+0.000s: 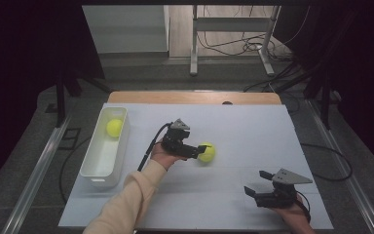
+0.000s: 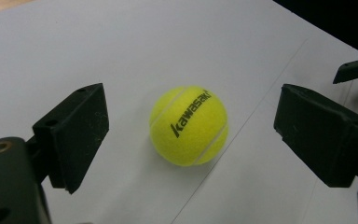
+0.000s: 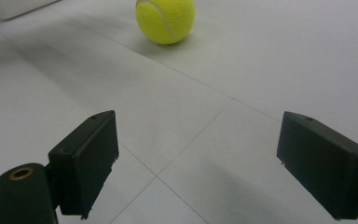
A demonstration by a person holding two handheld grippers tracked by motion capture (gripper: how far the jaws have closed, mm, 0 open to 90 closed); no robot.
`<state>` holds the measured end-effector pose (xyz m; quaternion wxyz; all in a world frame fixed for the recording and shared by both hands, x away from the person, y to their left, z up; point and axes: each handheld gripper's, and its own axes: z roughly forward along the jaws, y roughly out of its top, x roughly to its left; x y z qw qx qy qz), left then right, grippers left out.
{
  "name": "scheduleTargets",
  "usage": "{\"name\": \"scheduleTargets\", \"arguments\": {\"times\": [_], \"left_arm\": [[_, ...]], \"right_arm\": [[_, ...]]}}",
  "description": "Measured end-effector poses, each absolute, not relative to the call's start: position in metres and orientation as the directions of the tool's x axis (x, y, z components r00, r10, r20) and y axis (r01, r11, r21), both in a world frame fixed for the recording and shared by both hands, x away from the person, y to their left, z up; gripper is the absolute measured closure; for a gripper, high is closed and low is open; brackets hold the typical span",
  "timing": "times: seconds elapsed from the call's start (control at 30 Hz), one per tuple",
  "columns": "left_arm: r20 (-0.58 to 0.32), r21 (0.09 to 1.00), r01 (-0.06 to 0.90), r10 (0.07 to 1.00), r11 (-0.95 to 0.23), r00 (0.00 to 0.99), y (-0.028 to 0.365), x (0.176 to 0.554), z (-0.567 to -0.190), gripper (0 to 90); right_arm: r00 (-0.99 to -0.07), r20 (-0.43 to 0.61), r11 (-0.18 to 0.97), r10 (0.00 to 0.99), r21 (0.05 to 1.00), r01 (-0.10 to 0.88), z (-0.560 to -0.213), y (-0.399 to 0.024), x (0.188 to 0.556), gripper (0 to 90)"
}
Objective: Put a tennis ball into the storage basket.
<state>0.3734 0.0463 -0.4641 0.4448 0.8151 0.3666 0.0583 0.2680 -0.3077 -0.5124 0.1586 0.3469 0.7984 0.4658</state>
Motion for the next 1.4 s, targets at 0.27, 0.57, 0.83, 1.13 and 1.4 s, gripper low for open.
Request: {"name": "scheduleTargets", "arguments": {"times": [0.27,0.57,0.83,1.13,1.4], "left_arm": [[-0.230,0.754,0.552,0.644,-0.356,0.730,0.039,0.378,-0.472,10.4],[-0.234,0.735,0.564,0.639,-0.377,0.732,0.030,0.385,-0.484,9.2],[-0.243,0.719,0.580,0.644,-0.383,0.726,0.025,0.391,-0.492,8.6],[-0.255,0.700,0.594,0.639,-0.396,0.726,0.016,0.398,-0.504,7.6],[-0.248,0.683,0.598,0.637,-0.419,0.730,0.008,0.404,-0.512,7.0]], "right_arm": [[-0.709,0.066,0.330,0.702,0.852,0.406,-0.512,-0.308,0.268,13.0],[-0.710,0.064,0.333,0.701,0.852,0.405,-0.512,-0.308,0.268,13.1],[-0.711,0.062,0.334,0.701,0.852,0.404,-0.512,-0.308,0.268,13.0],[-0.712,0.059,0.338,0.700,0.850,0.403,-0.513,-0.307,0.268,13.0],[-0.711,0.058,0.339,0.700,0.850,0.403,-0.513,-0.307,0.267,13.0]]}}
